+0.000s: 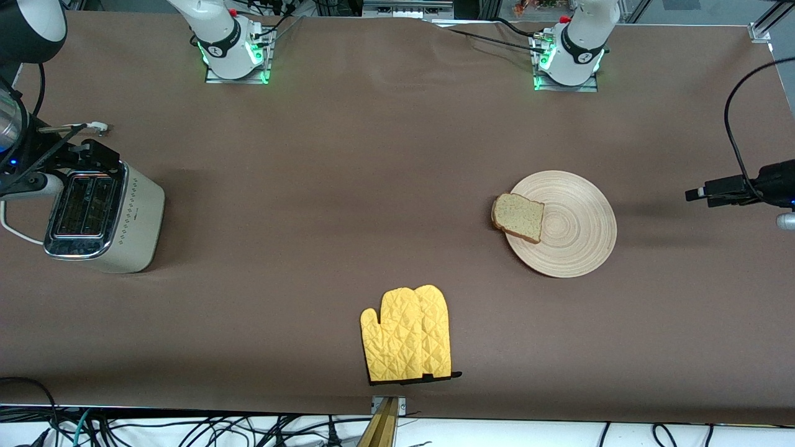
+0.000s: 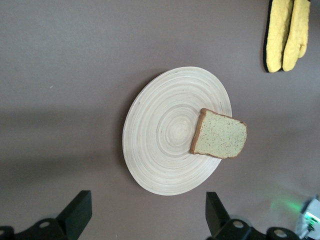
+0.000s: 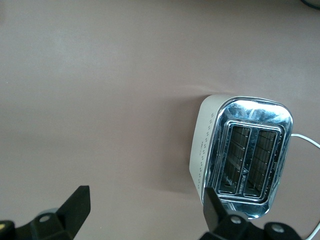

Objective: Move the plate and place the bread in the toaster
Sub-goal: 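Lower the left gripper to the wooden plate's rim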

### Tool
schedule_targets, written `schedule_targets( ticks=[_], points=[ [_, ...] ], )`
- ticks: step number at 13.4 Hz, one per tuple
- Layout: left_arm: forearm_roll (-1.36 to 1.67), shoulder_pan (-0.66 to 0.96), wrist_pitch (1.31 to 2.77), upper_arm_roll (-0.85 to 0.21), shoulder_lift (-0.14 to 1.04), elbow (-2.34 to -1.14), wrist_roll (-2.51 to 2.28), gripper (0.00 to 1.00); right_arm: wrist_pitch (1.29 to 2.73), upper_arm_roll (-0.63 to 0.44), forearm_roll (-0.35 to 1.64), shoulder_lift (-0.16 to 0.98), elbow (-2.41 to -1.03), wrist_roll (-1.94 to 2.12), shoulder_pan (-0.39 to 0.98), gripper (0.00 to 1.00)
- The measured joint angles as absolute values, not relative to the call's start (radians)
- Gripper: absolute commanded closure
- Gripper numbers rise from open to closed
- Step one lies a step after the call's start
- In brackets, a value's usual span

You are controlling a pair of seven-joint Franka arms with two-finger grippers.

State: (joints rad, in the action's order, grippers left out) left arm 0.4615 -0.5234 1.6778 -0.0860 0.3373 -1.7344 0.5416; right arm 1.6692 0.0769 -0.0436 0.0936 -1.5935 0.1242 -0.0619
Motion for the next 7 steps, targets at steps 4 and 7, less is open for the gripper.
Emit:
schedule_targets(
  ticks=[4, 7],
  points=[
    [0.607, -0.615, 1.676, -0.086, 0.574, -1.739, 0.794, 0.0, 1.669, 0.077, -0.044, 0.094, -1.593, 0.124, -0.062, 0.0],
    [0.71, -0.627, 1.664, -0.097, 0.722, -1.746, 0.889, 0.09, 1.67, 0.077, -0.043, 0.094, -1.593, 0.124, -0.062, 0.0]
  ],
)
